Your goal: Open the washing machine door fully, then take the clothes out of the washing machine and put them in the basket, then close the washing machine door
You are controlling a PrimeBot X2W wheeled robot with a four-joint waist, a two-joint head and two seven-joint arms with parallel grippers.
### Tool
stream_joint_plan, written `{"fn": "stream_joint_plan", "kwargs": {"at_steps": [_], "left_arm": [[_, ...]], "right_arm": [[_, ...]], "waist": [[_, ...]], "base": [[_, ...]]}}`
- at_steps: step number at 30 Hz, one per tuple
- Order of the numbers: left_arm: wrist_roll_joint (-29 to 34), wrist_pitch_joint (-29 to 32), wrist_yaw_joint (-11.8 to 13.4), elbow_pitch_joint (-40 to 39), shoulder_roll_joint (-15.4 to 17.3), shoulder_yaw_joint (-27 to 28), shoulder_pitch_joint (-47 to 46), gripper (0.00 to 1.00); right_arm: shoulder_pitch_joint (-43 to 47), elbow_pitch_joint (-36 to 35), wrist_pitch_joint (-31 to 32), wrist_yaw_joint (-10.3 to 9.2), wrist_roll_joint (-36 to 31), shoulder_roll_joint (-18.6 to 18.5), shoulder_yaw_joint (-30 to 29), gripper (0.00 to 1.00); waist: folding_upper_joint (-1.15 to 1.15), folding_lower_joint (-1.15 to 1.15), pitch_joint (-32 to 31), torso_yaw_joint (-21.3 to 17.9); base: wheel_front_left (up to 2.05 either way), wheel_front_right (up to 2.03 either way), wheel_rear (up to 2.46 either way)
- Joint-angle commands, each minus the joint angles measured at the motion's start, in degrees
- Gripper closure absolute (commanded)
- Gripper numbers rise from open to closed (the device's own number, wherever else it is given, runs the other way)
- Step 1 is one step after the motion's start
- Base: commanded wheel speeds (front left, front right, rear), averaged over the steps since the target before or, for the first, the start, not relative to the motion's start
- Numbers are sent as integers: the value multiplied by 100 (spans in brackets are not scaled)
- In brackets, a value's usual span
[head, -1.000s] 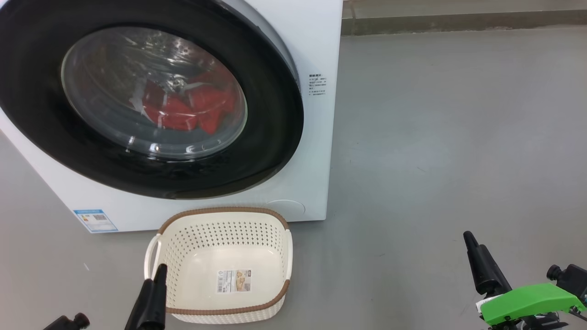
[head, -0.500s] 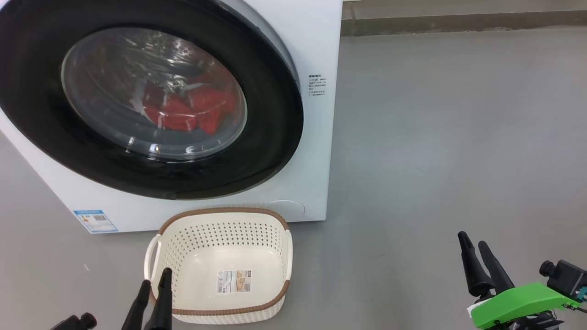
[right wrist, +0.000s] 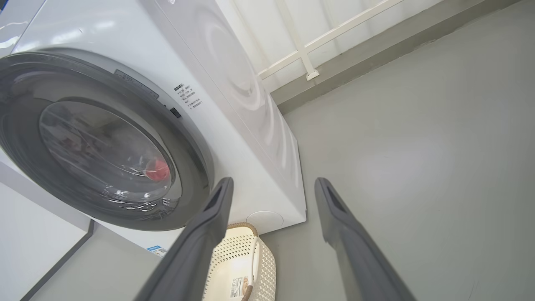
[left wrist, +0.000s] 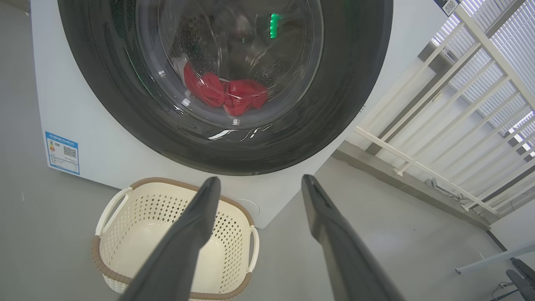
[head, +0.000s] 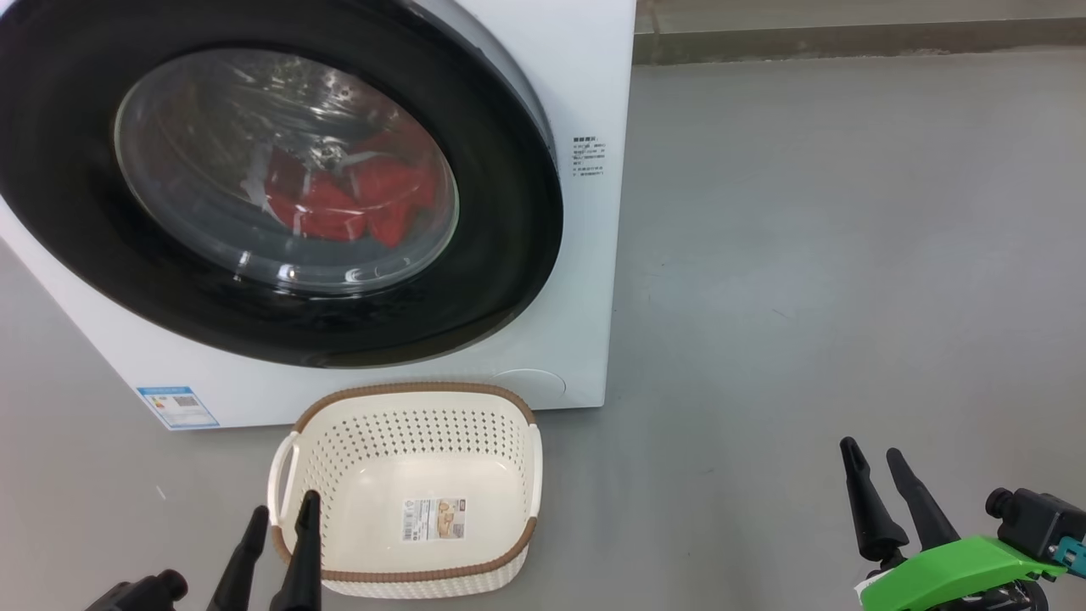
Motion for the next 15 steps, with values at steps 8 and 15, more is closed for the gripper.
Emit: {"fn": "stream_joint_plan", "kwargs": {"at_steps": [8,15], "left_arm": [[726,-214,48,-256,122,74,-43,0],[1221,-337,55,-295,141,64,-18,0]], "right_arm": [[-75,-220,-207,31,-649,-138,147,0],[-40,-280,-325,34,-1082,-158,172,0]], "waist": [[0,0,18,-3],[0,0,29,0]], "base": [[0,0,0],[0,0,0]]}}
